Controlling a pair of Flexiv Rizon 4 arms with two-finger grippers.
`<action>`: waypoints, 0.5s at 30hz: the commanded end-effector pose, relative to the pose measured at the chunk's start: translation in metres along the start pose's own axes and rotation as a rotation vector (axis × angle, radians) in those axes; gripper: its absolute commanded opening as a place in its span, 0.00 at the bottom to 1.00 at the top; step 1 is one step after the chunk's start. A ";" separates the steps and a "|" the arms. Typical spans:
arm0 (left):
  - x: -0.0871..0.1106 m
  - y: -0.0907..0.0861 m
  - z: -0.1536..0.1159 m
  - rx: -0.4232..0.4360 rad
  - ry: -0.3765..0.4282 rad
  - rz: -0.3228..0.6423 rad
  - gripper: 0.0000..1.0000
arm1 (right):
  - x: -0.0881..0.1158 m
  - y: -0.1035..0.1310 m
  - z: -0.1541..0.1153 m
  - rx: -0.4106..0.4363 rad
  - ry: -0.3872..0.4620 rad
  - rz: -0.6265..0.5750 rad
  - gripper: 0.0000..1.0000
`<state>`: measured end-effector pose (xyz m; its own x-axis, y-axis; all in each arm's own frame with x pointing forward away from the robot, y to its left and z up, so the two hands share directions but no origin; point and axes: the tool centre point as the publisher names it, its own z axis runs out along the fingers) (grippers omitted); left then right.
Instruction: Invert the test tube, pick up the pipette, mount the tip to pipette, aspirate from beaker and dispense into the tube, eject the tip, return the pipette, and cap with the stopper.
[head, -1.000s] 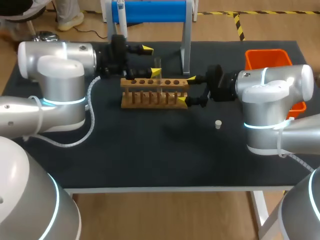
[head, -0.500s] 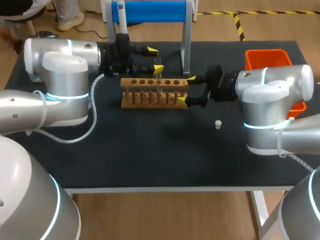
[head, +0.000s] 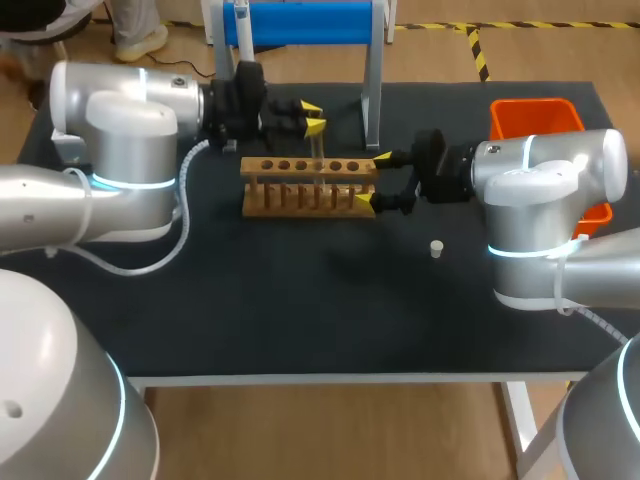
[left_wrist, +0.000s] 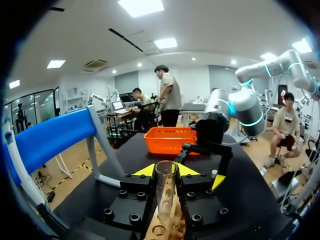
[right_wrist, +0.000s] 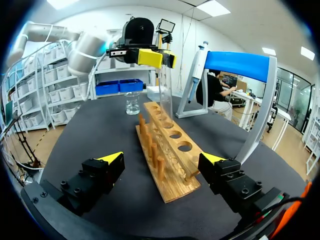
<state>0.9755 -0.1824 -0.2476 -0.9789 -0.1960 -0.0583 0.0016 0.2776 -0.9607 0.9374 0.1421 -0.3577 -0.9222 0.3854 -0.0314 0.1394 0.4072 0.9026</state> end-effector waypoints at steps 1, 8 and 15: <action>-0.003 -0.002 0.000 -0.015 0.016 -0.003 0.00 | 0.000 -0.001 -0.001 -0.001 0.000 0.000 1.00; -0.004 -0.003 0.001 -0.032 0.030 -0.003 0.00 | 0.000 -0.001 -0.001 -0.001 0.000 0.000 1.00; -0.005 -0.002 0.005 -0.037 0.039 -0.005 0.00 | 0.000 -0.001 -0.001 -0.001 0.000 0.000 1.00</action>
<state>0.9777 -0.1860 -0.2455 -0.9846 -0.1687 -0.0463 -0.0084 0.3101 -0.9507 0.9374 0.1421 -0.3578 -0.9222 0.3854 -0.0313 0.1396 0.4072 0.9026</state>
